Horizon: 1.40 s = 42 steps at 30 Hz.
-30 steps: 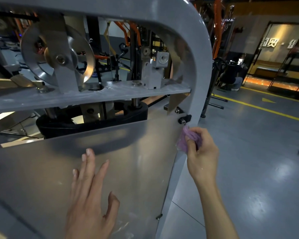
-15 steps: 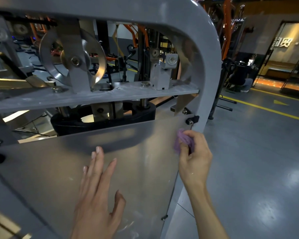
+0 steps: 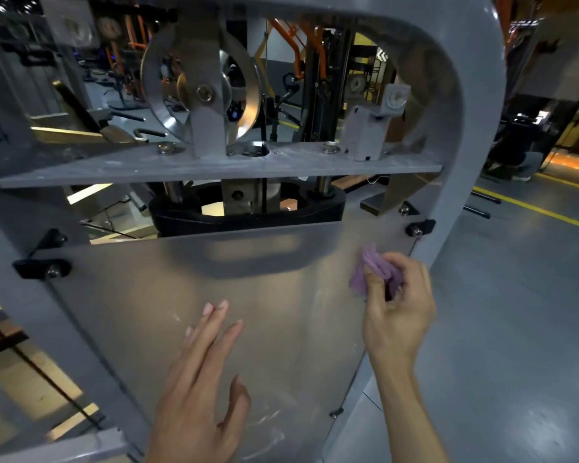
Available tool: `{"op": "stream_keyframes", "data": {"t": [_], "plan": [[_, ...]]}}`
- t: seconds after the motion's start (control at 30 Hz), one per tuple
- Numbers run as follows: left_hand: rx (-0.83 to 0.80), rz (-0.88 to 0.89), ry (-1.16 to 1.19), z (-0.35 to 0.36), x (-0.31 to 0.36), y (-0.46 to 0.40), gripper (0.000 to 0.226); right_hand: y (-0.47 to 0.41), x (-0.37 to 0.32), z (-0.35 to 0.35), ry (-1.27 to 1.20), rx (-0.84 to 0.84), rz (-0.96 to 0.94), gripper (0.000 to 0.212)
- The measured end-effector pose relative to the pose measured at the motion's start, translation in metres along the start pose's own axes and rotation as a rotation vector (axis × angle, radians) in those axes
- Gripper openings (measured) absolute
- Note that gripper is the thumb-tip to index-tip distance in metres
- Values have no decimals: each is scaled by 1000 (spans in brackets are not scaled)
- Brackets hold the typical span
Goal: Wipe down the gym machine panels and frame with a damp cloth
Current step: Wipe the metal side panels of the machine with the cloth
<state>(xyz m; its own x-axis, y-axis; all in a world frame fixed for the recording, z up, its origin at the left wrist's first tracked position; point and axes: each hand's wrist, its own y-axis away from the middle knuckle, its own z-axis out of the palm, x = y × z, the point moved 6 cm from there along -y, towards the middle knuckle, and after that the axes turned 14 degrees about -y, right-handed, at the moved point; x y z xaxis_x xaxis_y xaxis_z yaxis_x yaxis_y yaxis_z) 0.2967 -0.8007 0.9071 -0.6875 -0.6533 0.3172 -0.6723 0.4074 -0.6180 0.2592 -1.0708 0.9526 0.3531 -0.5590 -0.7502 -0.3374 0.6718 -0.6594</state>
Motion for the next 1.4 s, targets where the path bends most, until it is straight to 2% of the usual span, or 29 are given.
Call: {"op": "stream_keyframes", "data": {"t": [0.1, 0.27, 0.33, 0.5, 0.57, 0.63, 0.73, 0.8, 0.87, 1.03, 1.17, 1.27, 1.33, 1.4], "plan": [[-3, -24, -14, -1, -6, 4, 56, 5, -6, 9, 35, -89, -53, 17], [26, -29, -30, -7, -8, 8, 54, -10, 3, -16, 0, 83, 7, 21], [36, -20, -30, -10, -11, 11, 53, -1, -4, -5, -35, 84, -4, 22], [25, -63, -44, -17, -23, 16, 54, 40, -36, 59, -63, -164, -105, 21], [25, -78, -51, -21, -29, 18, 54, 40, -40, 62, -52, -200, -135, 23], [23, -109, -51, -26, -35, 20, 56, 31, -35, 50, -46, -154, -134, 19], [18, -176, -59, -36, -46, 25, 59, 20, -18, 31, -68, -19, 8, 29], [32, -207, -42, -43, -53, 27, 59, 30, -17, 35, -88, 37, 58, 25], [44, -237, -26, -49, -60, 28, 61, 48, -30, 57, -121, -3, 15, 17], [50, -327, -21, -61, -74, 29, 71, 82, -59, 111, -72, -200, -54, 24], [79, -373, -16, -68, -85, 32, 78, 63, -48, 80, -33, -48, -4, 19], [47, -423, 15, -69, -99, 38, 95, 63, -41, 68, 6, 58, 84, 21], [33, -412, 36, -70, -103, 38, 93, 76, -51, 83, -4, 55, 82, 28], [42, -374, 47, -74, -106, 39, 83, 97, -70, 113, -3, -22, -2, 26]]}}
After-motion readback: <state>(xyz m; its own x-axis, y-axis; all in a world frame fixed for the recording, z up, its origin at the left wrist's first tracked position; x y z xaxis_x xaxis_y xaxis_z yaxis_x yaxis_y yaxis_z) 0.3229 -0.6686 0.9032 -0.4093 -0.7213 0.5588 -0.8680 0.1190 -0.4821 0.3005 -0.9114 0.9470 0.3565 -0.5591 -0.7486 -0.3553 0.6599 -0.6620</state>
